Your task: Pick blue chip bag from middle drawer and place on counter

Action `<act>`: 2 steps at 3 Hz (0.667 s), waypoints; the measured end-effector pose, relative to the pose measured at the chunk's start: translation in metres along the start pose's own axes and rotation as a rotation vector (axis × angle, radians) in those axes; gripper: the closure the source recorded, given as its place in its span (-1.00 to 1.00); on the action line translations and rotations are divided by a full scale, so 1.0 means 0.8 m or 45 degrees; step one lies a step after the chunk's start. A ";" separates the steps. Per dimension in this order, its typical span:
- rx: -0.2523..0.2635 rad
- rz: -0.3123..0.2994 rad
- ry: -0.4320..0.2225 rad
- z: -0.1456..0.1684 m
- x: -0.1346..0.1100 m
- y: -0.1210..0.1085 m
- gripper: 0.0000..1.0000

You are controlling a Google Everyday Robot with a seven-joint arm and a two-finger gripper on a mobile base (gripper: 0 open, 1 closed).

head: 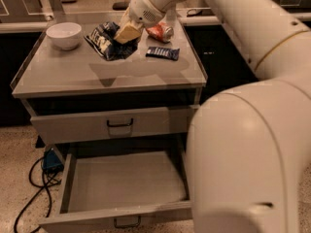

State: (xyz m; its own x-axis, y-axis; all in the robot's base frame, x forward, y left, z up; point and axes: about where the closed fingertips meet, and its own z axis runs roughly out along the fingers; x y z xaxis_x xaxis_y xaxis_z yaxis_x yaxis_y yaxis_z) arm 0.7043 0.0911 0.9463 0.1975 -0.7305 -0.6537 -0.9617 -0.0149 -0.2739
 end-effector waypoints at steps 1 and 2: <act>0.031 0.059 -0.008 0.055 0.029 -0.040 1.00; 0.090 0.116 -0.033 0.077 0.064 -0.061 1.00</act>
Offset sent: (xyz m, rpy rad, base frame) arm 0.0994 -0.0169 -0.1003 0.1009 0.0095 -0.1901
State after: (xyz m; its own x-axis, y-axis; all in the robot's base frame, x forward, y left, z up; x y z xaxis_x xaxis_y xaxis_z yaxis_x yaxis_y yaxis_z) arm 0.7733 0.0964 0.8829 0.1160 -0.7088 -0.6958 -0.9602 0.0992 -0.2611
